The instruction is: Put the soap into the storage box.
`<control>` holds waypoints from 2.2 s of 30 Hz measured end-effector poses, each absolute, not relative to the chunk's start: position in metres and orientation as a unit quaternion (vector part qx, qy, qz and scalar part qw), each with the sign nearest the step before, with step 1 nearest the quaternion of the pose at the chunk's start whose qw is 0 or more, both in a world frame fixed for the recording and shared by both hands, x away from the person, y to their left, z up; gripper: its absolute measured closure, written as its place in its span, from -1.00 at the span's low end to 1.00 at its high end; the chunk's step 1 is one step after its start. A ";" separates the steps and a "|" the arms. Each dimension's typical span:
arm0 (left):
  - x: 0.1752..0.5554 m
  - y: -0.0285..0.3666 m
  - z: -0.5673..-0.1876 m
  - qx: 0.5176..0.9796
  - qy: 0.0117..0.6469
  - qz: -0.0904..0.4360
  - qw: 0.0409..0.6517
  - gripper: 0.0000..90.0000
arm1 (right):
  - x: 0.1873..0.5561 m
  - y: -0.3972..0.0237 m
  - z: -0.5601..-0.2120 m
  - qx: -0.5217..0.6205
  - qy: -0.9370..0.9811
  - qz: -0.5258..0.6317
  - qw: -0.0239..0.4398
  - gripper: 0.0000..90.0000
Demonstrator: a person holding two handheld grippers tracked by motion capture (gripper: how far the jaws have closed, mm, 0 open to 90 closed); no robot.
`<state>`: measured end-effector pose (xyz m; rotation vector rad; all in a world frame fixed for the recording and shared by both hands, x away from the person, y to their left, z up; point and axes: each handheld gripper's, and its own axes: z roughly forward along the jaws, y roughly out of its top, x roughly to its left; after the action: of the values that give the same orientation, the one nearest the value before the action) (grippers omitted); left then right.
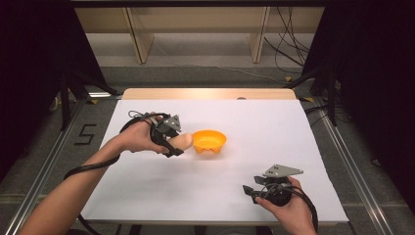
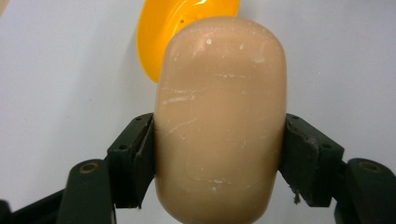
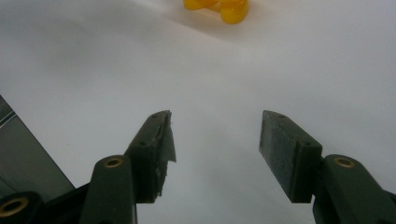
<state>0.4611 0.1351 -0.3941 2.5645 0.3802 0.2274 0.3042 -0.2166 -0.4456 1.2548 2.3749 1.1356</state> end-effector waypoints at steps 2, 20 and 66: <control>0.462 0.134 -0.394 0.950 0.136 0.086 0.267 -0.28 | 0.305 -0.217 -0.446 0.426 0.809 0.389 0.112 -0.01; 0.468 0.128 -0.390 0.953 0.130 0.085 0.261 -0.28 | 0.305 -0.217 -0.446 0.425 0.807 0.394 0.112 -0.01; 0.480 0.105 -0.381 0.957 0.106 0.090 0.256 -0.28 | 0.305 -0.219 -0.445 0.427 0.805 0.393 0.123 -0.03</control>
<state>0.4798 0.1052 -0.3815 2.5957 0.2866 0.2442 0.3047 -0.2185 -0.4446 1.2460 2.3470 1.1471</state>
